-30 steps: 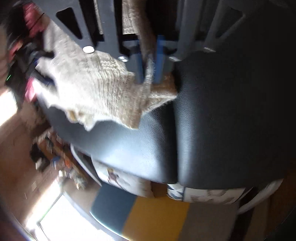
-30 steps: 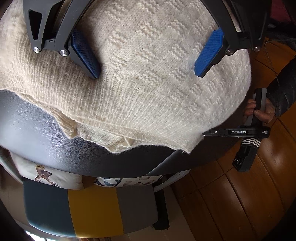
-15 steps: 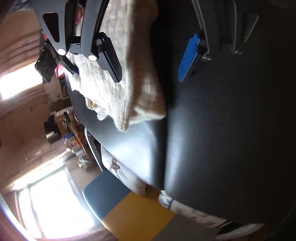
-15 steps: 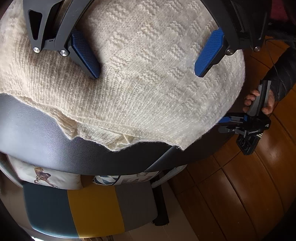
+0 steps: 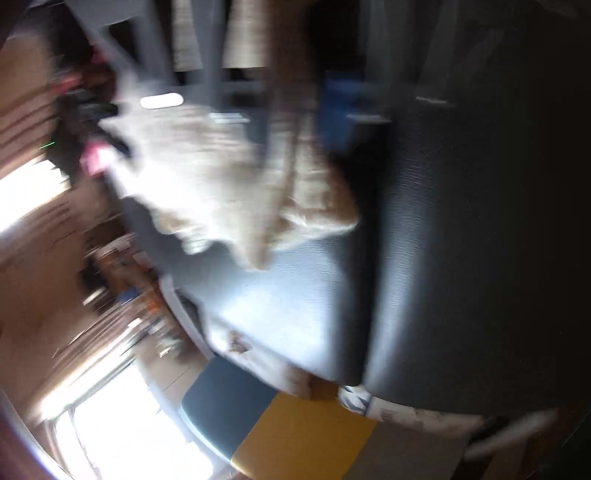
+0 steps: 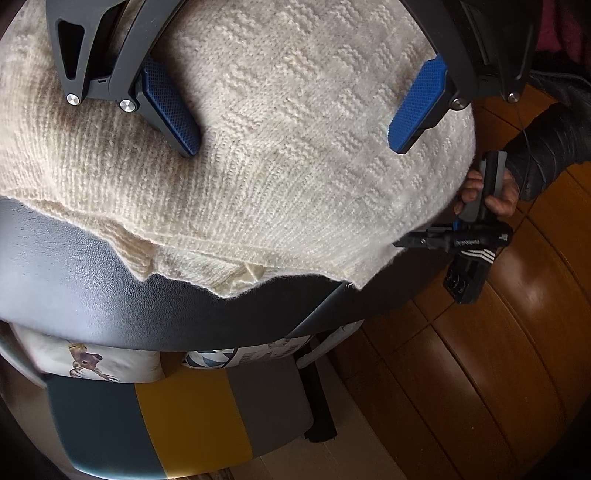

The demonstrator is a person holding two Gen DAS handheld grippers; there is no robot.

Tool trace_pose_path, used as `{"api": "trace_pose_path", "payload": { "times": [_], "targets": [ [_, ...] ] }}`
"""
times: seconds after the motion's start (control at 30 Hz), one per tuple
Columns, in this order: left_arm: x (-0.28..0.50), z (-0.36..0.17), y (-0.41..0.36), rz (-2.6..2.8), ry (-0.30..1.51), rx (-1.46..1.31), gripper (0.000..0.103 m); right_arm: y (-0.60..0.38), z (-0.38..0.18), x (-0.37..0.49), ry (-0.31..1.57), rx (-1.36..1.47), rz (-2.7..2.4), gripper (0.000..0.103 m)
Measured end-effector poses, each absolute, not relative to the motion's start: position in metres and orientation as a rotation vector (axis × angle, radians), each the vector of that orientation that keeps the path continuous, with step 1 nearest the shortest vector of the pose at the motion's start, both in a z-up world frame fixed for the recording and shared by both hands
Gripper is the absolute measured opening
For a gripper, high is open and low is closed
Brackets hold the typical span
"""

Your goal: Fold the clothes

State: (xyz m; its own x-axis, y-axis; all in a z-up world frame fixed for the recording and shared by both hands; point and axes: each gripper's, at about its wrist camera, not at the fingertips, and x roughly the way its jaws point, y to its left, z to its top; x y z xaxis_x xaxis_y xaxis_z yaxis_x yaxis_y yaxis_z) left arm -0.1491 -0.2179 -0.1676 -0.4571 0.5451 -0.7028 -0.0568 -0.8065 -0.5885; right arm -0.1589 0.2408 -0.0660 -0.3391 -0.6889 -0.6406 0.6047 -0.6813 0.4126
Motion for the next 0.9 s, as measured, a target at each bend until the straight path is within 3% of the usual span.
{"api": "trace_pose_path", "payload": {
  "times": [0.23,0.7,0.9],
  "targets": [
    [-0.154,-0.161,-0.217,2.369,-0.812,-1.357,0.013,0.233,-0.061,-0.153,-0.09,1.069,-2.096,0.103],
    [-0.177,-0.11,-0.222,2.496,-0.548,-1.401,0.013,0.317,-0.026,-0.126,0.099,1.214,-2.025,0.103],
    [-0.168,-0.091,-0.233,2.324,-0.842,-1.318,0.013,0.331,-0.056,-0.14,0.298,1.36,-1.944,0.103]
  ]
}}
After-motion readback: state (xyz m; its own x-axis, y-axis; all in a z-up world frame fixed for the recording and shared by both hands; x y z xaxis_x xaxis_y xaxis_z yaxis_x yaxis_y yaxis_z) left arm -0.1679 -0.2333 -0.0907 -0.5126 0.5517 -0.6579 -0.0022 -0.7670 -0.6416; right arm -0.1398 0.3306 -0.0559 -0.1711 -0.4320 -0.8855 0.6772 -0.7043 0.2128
